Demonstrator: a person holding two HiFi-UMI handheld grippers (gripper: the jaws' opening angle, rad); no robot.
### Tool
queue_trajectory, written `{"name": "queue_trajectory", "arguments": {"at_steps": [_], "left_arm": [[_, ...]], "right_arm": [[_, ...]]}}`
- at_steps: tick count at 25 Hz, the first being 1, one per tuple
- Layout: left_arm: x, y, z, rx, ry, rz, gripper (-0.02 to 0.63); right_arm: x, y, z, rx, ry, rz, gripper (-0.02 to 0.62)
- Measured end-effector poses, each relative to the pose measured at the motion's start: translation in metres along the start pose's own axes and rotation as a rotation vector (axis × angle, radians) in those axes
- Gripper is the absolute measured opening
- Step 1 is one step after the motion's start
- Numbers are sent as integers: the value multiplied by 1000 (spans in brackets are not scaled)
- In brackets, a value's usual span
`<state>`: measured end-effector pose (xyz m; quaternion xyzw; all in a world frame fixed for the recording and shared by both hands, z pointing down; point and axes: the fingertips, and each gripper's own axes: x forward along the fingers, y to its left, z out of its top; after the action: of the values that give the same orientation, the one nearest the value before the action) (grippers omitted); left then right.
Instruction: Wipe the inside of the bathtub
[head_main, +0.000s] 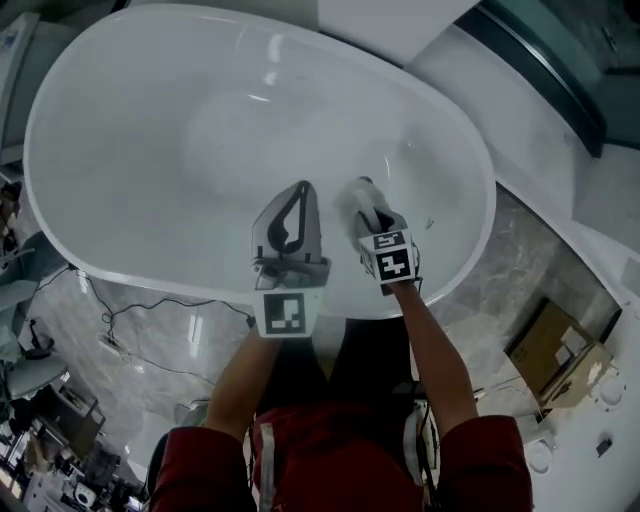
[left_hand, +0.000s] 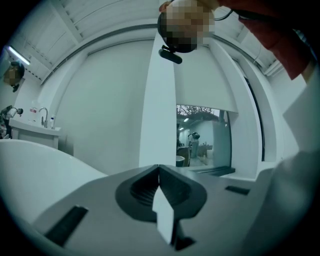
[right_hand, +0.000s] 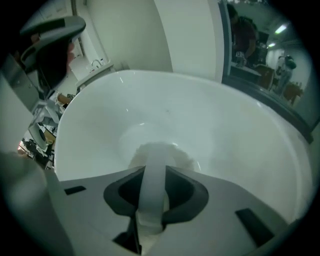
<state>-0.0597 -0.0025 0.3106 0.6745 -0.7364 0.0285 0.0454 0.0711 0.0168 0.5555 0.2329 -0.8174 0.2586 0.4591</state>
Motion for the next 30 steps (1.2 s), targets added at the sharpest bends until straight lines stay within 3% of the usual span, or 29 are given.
{"name": "queue_trajectory", "arguments": {"at_steps": [8, 15, 25, 30], "left_arm": [[-24, 37, 100, -9, -90, -45, 15], [-34, 67, 193, -7, -134, -67, 15], [-56, 29, 304, -4, -194, -166, 15], [-68, 6, 343, 1, -256, -183, 15]], "right_arm": [[-133, 52, 124, -25, -301, -112, 92], [-260, 111, 208, 54, -629, -221, 92], [-445, 129, 279, -16, -1135, -367, 92], [-506, 137, 285, -44, -1297, -398, 92]]}}
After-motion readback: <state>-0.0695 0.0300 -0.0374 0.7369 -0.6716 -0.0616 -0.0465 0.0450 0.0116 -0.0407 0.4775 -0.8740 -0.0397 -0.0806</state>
